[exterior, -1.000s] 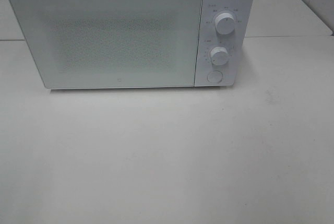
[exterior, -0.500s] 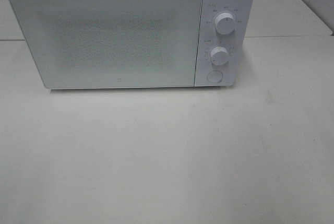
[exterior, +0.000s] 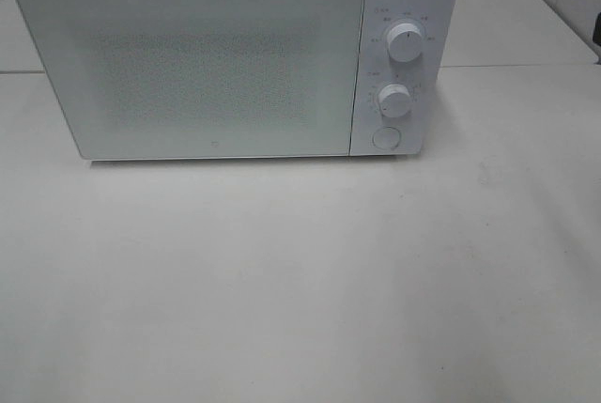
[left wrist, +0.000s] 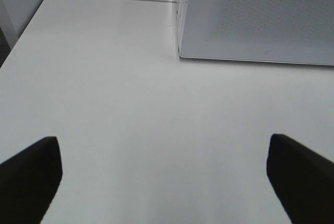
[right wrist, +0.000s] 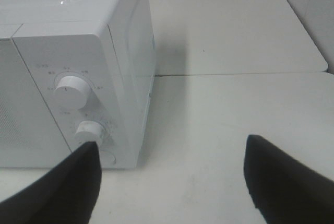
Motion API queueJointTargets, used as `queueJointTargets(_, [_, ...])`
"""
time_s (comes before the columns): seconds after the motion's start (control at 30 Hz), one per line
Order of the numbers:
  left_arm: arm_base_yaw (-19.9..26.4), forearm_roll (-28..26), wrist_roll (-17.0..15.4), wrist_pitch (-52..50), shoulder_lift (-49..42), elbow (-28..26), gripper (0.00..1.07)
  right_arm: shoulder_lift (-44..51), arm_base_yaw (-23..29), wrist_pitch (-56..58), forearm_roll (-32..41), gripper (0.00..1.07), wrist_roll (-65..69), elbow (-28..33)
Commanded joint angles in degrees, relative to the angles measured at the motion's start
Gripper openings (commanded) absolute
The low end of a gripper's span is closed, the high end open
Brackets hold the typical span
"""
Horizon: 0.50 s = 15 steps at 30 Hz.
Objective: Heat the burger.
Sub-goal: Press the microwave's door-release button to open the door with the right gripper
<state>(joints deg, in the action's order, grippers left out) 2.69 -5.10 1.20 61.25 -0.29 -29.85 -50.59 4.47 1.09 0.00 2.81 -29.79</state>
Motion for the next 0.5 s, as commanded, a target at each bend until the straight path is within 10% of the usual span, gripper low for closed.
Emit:
queueJointTargets(0.03, [0.23,-0.11,-0.06,0.11,-0.86,0.17,1.0,-4.98,-0.34,-14.78,-0.4,0.75,-0.46,3.38])
queueJointTargets(0.5, [0.23,-0.11,-0.06,0.11,-0.86,0.17,1.0,-23.2,-0.34,-50.88,0.63,0.74,-0.8,10.31])
